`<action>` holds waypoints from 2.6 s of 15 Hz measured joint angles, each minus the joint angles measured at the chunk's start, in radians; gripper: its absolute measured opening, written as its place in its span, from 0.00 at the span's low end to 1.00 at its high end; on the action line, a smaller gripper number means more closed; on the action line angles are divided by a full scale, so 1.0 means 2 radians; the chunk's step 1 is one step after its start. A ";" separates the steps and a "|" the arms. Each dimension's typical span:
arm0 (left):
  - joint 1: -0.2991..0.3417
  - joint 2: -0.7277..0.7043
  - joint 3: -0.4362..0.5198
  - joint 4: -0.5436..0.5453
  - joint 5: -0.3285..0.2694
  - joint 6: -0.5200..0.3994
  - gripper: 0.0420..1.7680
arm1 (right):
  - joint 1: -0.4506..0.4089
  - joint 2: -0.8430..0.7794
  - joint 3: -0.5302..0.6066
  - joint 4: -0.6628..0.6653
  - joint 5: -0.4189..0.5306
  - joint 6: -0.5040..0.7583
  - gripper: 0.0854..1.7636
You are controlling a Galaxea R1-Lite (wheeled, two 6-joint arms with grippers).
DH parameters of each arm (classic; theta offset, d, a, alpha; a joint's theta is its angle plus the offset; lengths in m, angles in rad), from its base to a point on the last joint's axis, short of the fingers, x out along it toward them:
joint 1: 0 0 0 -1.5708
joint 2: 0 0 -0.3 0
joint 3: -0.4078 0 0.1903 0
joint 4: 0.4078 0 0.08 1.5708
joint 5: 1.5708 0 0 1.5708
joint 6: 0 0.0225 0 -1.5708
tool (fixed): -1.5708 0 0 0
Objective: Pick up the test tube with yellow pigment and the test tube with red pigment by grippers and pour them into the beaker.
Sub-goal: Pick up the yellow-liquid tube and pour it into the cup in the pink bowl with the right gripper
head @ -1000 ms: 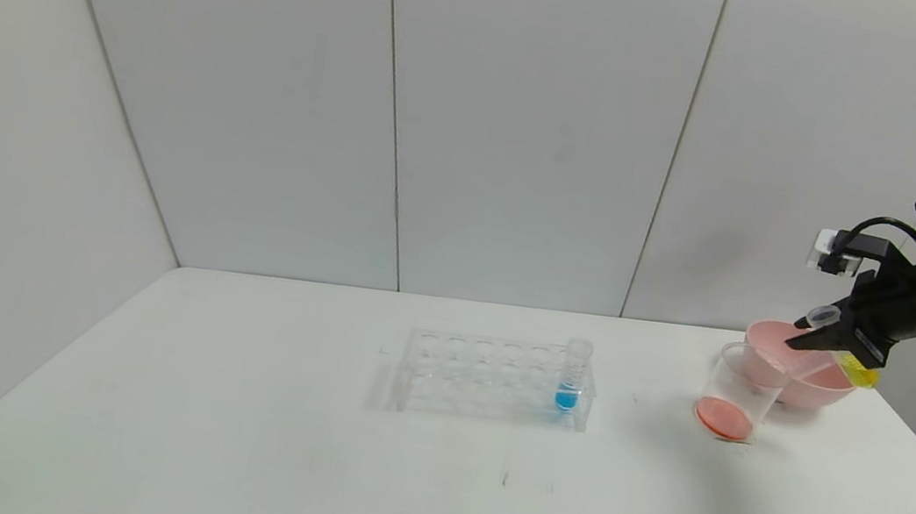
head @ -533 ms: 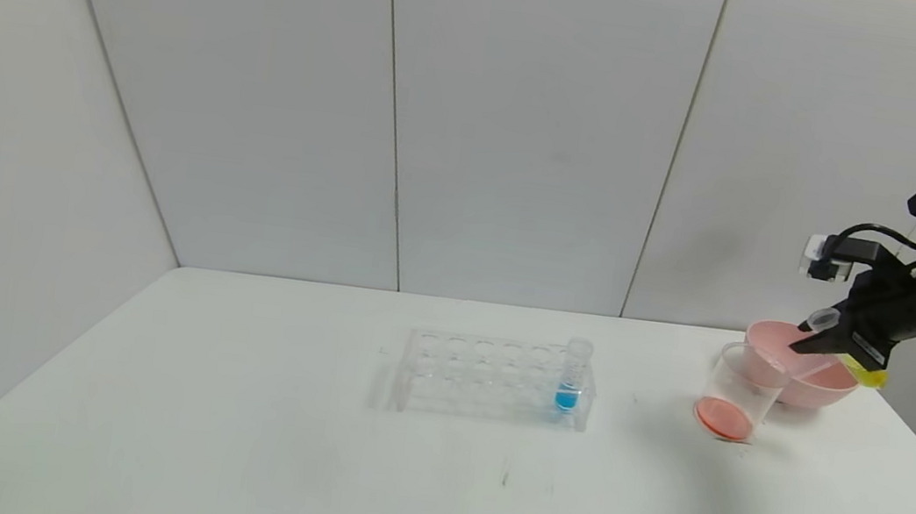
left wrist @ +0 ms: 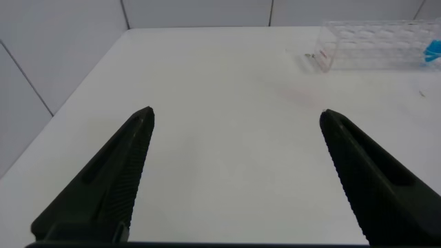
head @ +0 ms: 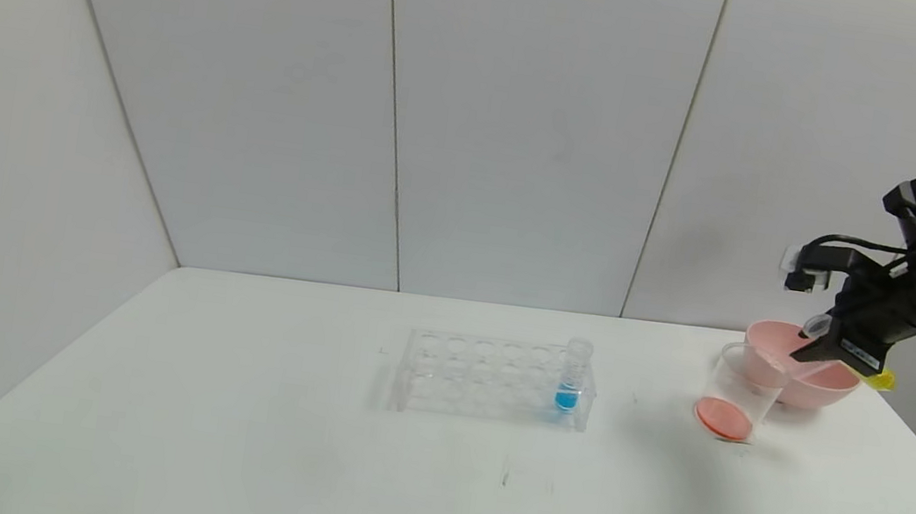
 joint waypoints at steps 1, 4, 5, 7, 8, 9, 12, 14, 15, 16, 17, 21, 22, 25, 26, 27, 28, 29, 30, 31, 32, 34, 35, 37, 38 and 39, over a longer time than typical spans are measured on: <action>0.000 0.000 0.000 0.000 0.000 0.000 0.97 | 0.003 0.001 0.000 0.000 -0.011 0.000 0.30; 0.000 0.000 0.000 0.000 0.000 0.000 0.97 | 0.009 0.001 0.000 0.000 -0.041 0.000 0.30; 0.000 0.000 0.000 0.000 0.000 0.000 0.97 | 0.010 0.002 0.000 -0.001 -0.043 0.000 0.30; 0.000 0.000 0.000 0.000 0.000 0.000 0.97 | 0.014 0.002 0.000 -0.001 -0.050 0.000 0.30; 0.000 0.000 0.000 0.000 0.000 0.000 0.97 | 0.016 0.002 0.000 -0.001 -0.058 0.000 0.30; 0.000 0.000 0.000 0.000 0.000 0.000 0.97 | 0.018 0.002 0.000 -0.001 -0.067 -0.001 0.30; 0.000 0.000 0.000 0.000 0.000 0.000 0.97 | 0.024 0.002 0.000 0.000 -0.083 -0.002 0.30; 0.000 0.000 0.000 0.000 0.000 0.000 0.97 | 0.027 0.002 0.000 0.000 -0.101 -0.002 0.30; 0.000 0.000 0.000 0.000 0.000 0.000 0.97 | 0.029 0.002 0.000 -0.001 -0.109 -0.002 0.30; 0.000 0.000 0.000 0.000 0.000 0.000 0.97 | 0.031 0.002 0.000 -0.002 -0.115 -0.002 0.30; 0.000 0.000 0.000 0.000 0.000 0.000 0.97 | 0.032 0.002 0.000 -0.003 -0.121 -0.002 0.30; 0.000 0.000 0.000 0.000 0.000 0.000 0.97 | 0.036 0.007 0.000 -0.006 -0.130 -0.002 0.30; 0.000 0.000 0.000 0.000 0.000 0.000 0.97 | 0.038 0.009 0.000 -0.006 -0.138 -0.001 0.30; 0.000 0.000 0.000 0.000 0.000 0.000 0.97 | 0.045 0.012 0.000 -0.007 -0.168 -0.002 0.30; 0.000 0.000 0.000 0.000 0.000 0.000 0.97 | 0.046 0.013 0.000 -0.008 -0.170 -0.002 0.30; 0.000 0.000 0.000 0.000 0.000 0.000 0.97 | 0.048 0.014 0.000 -0.012 -0.176 -0.002 0.30; 0.000 0.000 0.000 0.000 0.000 0.000 0.97 | 0.049 0.014 0.000 -0.016 -0.185 -0.003 0.30; 0.000 0.000 0.000 0.000 0.000 0.000 0.97 | 0.051 0.015 0.000 -0.019 -0.191 -0.007 0.30; 0.000 0.000 0.000 0.000 0.000 0.000 0.97 | 0.052 0.015 0.000 -0.020 -0.199 -0.012 0.30; 0.000 0.000 0.000 0.000 0.000 0.000 0.97 | 0.054 0.016 0.000 -0.021 -0.208 -0.013 0.30; 0.000 0.000 0.000 0.000 0.000 0.000 0.97 | 0.056 0.017 0.000 -0.022 -0.217 -0.014 0.30; 0.000 0.000 0.000 0.000 0.000 0.000 0.97 | 0.061 0.019 0.000 -0.029 -0.233 -0.015 0.30; 0.000 0.000 0.000 0.000 0.000 0.000 0.97 | 0.064 0.019 0.000 -0.031 -0.242 -0.016 0.30; 0.000 0.000 0.000 0.000 0.000 0.000 0.97 | 0.068 0.023 -0.001 -0.042 -0.258 -0.019 0.30; 0.000 0.000 0.000 0.000 0.000 0.000 0.97 | 0.071 0.025 -0.001 -0.045 -0.266 -0.020 0.30; 0.000 0.000 0.000 0.000 0.000 0.000 0.97 | 0.073 0.027 -0.001 -0.045 -0.271 -0.021 0.30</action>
